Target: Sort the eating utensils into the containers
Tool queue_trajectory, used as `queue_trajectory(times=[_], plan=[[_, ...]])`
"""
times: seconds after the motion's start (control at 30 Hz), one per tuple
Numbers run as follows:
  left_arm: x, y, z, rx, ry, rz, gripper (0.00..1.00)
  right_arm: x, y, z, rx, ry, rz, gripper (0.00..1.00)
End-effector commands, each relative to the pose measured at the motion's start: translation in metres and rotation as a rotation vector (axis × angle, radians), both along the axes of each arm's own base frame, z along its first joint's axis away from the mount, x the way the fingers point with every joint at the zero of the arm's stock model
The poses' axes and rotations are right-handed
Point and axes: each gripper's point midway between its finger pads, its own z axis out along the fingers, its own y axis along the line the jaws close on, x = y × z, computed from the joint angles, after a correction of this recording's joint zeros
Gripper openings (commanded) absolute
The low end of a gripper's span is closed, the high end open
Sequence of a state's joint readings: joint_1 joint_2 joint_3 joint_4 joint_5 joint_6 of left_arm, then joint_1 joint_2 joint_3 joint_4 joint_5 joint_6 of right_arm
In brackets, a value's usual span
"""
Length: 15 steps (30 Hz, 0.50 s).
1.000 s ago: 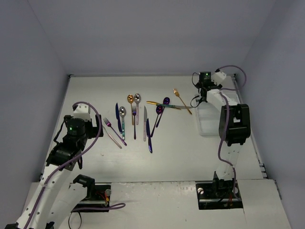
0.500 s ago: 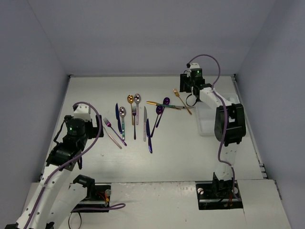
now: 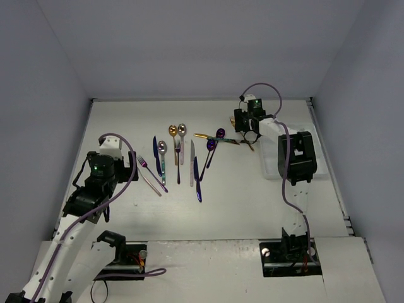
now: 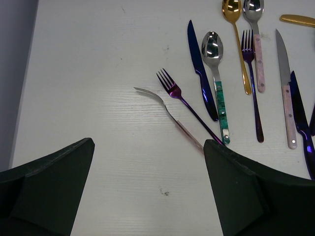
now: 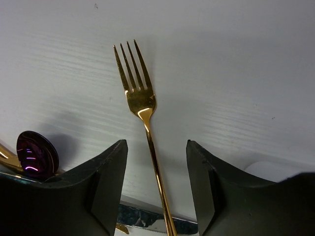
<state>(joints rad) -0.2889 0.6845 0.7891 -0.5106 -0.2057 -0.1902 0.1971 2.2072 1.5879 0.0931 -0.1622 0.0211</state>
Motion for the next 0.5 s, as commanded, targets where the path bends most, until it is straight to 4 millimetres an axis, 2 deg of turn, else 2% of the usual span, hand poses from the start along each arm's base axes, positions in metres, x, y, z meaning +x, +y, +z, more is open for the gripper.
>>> queue_trajectory(times=[0.0,0.23,0.4,0.47], plan=[[0.010,-0.004,0.016,-0.014,-0.060,-0.010,0.92,0.017,0.003,0.024,-0.031,-0.084,0.019,0.47],[0.010,-0.004,0.017,-0.015,-0.063,-0.012,0.92,0.008,0.011,-0.001,-0.080,-0.036,0.048,0.40],[0.010,-0.004,0.017,-0.016,-0.064,-0.012,0.92,0.003,0.014,-0.013,-0.107,-0.004,0.063,0.23],[0.009,-0.004,0.017,-0.016,-0.065,-0.012,0.92,0.003,0.019,-0.011,-0.103,-0.006,0.076,0.12]])
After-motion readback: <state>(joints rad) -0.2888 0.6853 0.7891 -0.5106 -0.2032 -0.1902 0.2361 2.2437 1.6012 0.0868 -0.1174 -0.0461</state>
